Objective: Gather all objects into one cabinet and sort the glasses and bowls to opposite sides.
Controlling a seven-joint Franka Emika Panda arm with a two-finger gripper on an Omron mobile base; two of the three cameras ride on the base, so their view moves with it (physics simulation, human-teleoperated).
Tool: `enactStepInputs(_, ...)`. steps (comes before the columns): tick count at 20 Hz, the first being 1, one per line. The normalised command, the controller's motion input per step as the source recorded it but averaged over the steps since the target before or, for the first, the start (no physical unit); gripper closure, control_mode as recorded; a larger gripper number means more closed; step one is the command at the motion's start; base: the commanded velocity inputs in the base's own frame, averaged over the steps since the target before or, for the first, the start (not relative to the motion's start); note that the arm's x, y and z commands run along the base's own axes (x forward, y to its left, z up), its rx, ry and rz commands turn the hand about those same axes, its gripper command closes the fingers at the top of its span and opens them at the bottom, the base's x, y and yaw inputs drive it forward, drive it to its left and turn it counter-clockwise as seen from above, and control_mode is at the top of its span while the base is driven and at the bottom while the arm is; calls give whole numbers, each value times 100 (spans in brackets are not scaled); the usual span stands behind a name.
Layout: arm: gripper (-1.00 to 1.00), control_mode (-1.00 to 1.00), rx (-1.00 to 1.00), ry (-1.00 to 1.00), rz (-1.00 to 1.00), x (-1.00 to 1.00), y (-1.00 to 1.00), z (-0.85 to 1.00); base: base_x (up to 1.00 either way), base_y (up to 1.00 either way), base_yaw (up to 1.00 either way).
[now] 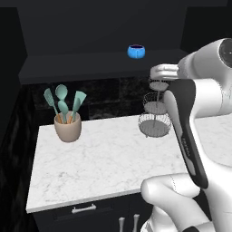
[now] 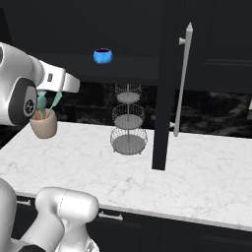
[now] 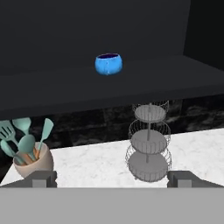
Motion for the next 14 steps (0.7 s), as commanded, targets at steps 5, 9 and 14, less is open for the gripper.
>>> enactStepInputs(5, -100, -100, -3, -3, 0, 31, 0, 2, 0, 0, 0)
enactStepInputs(9, -100, -100, 0, 0, 0, 57, 0, 13, 0, 0, 0)
enactStepInputs(14, -100, -100, 0, 4, 0, 74, 0, 16, 0, 0, 0)
